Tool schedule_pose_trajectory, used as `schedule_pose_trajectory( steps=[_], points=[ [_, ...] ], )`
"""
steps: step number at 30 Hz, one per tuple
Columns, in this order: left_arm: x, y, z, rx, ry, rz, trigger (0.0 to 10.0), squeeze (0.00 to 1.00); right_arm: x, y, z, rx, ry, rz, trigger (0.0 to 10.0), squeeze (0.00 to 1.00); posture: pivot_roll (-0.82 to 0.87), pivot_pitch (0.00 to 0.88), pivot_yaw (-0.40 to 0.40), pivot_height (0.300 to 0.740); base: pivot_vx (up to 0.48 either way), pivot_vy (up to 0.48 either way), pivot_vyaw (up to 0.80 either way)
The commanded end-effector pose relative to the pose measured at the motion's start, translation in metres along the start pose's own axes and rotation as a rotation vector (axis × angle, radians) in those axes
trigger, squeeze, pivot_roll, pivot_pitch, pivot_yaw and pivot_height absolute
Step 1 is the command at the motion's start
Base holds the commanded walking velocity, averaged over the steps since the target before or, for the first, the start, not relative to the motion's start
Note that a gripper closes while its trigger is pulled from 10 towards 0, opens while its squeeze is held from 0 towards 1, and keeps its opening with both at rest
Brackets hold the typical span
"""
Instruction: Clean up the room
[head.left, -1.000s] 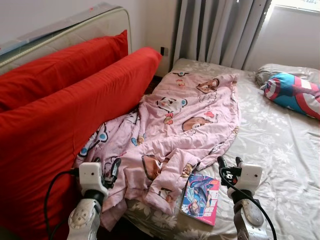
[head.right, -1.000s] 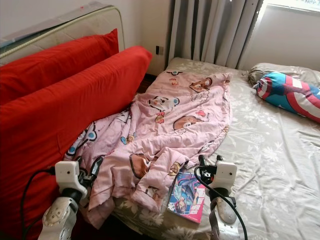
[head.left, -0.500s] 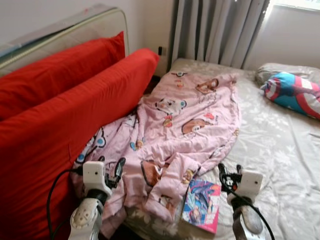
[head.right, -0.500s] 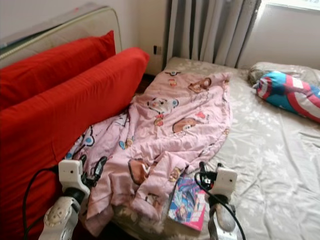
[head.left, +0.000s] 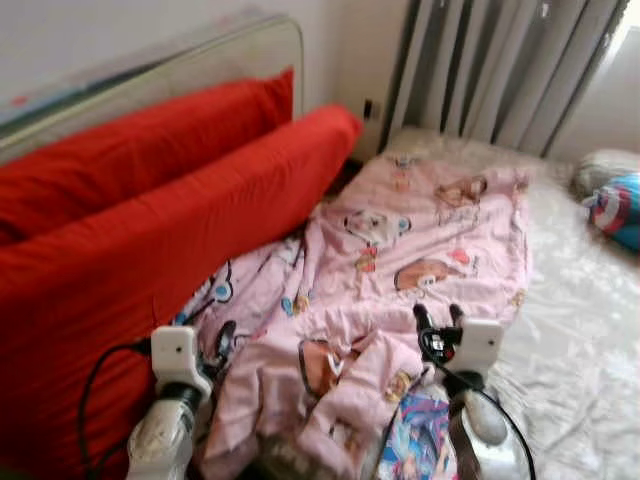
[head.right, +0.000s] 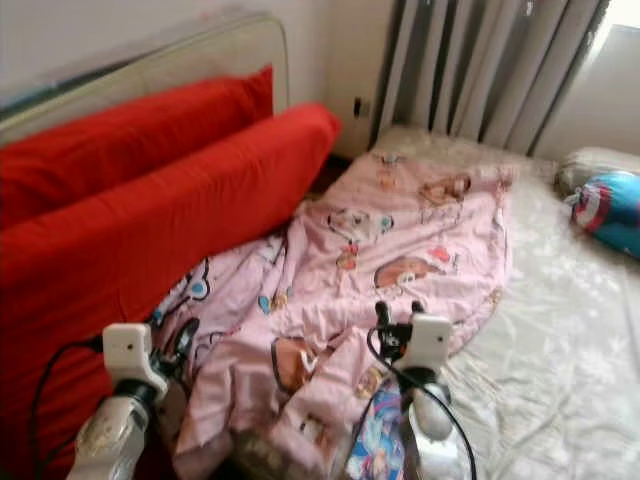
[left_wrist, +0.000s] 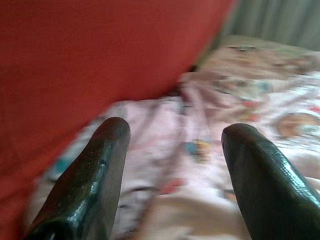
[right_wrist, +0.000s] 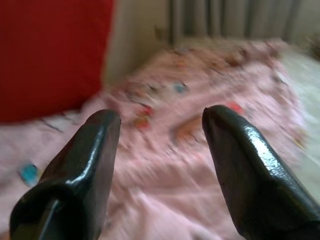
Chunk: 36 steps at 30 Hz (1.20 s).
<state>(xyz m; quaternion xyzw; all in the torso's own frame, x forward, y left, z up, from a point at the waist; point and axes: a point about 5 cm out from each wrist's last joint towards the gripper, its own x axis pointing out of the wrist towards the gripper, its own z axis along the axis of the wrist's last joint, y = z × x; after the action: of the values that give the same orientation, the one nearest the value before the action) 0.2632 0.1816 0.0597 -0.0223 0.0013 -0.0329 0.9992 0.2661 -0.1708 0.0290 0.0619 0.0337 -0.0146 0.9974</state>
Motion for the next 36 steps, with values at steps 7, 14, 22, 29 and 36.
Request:
schedule_pose_trajectory(
  steps=[7, 14, 22, 29, 36],
  points=[
    [-0.0023, 0.0021, 0.0008, 0.009, 0.008, -0.006, 10.0, 0.0, -0.0033, -0.0035, -0.0025, 0.011, 0.015, -0.031, 10.0, 0.0, -0.04, 0.055, -0.048, 0.74, 0.0, 0.0, 0.0],
    [-0.0012, 0.0014, 0.0007, 0.011, 0.012, -0.008, 10.0, 0.0, -0.0029, -0.0042, -0.0027, 0.013, 0.02, -0.04, 10.0, 0.0, -0.04, 0.05, -0.047, 0.74, 0.0, 0.0, 0.0],
    [-0.0023, -0.0007, -0.0025, 0.019, 0.029, -0.014, 10.0, 0.0, -0.0025, -0.0045, -0.0031, 0.023, 0.023, -0.05, 10.0, 0.0, -0.04, 0.049, -0.047, 0.74, 0.0, 0.0, 0.0],
    [-0.0011, -0.0026, -0.003, 0.017, 0.035, -0.02, 10.0, 0.0, -0.0024, -0.0037, -0.0029, 0.023, 0.02, -0.047, 10.0, 0.0, -0.04, 0.043, -0.047, 0.74, 0.0, 0.0, 0.0],
    [-0.0008, -0.0043, -0.0029, 0.005, 0.032, -0.029, 10.0, 0.0, -0.0022, -0.0036, -0.0029, 0.022, 0.021, -0.05, 10.0, 0.0, -0.04, 0.042, -0.047, 0.74, 0.0, 0.0, 0.0]
  ],
)
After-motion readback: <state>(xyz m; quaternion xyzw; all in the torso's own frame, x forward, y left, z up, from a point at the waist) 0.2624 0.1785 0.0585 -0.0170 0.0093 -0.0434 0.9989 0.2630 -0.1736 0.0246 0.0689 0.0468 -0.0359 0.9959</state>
